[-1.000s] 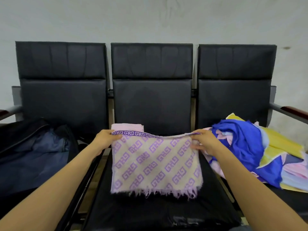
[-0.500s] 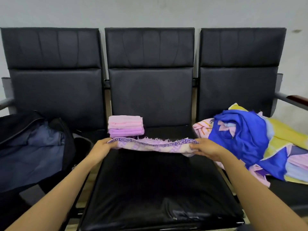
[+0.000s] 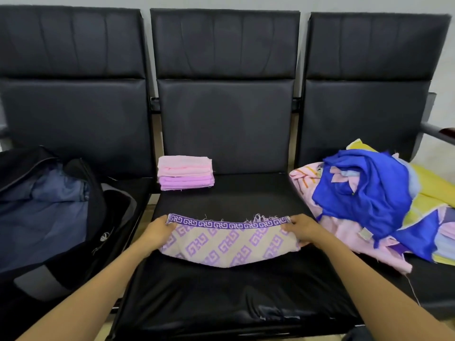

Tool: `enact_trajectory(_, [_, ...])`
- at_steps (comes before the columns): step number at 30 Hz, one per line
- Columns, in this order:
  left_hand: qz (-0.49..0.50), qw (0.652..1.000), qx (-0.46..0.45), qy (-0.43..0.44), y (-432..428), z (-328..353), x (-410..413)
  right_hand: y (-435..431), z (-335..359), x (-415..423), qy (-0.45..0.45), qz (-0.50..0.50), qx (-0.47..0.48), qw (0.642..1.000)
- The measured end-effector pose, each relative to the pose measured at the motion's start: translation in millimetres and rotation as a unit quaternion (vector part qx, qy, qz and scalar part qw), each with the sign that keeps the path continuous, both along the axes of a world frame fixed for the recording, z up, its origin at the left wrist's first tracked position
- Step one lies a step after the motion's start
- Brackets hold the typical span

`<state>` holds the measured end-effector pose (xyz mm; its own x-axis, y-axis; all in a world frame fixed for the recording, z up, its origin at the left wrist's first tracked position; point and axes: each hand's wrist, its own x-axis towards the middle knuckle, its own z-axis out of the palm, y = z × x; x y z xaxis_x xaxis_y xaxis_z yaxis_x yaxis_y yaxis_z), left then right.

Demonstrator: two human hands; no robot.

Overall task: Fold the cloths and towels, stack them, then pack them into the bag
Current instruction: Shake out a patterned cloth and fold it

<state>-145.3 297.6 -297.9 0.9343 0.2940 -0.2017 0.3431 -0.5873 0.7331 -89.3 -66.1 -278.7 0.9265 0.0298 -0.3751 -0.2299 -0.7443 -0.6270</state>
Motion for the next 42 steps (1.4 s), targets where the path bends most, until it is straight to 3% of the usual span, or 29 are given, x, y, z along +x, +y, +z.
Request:
enact_trajectory(4, [-0.009, 0.999, 0.038, 0.016, 3.0, -11.8, 6.1, 6.7, -6.9, 10.4, -0.025, 0.033, -0.068, 0.997])
enact_trajectory(12, [-0.03, 0.974, 0.207, 0.081, 0.4, -13.8, 18.0, 10.2, -20.1, 12.4, -0.009, 0.052, -0.164, 0.985])
enact_trajectory(22, [-0.008, 0.97, 0.234, 0.063, 0.5, -14.1, 15.7, 15.6, -33.0, 13.8, -0.029, 0.04, -0.256, 0.965])
enact_trajectory(27, [0.0, 0.986, 0.147, 0.076, 11.2, -14.0, 16.4, 18.8, -33.5, 11.1, -0.039, 0.039, -0.297, 0.953])
enact_trajectory(30, [-0.002, 0.988, 0.142, 0.057, 15.2, -14.0, 15.4, 19.9, -32.4, 11.2, -0.041, 0.045, -0.314, 0.947])
enact_trajectory(38, [-0.001, 0.971, 0.238, 0.028, 10.6, -17.7, 12.0, 19.8, -30.5, 10.4, -0.064, 0.076, -0.39, 0.915])
enact_trajectory(42, [-0.001, 0.962, 0.267, 0.06, 2.6, -12.7, 12.6, 23.5, -26.2, 8.5, -0.094, 0.043, -0.368, 0.924])
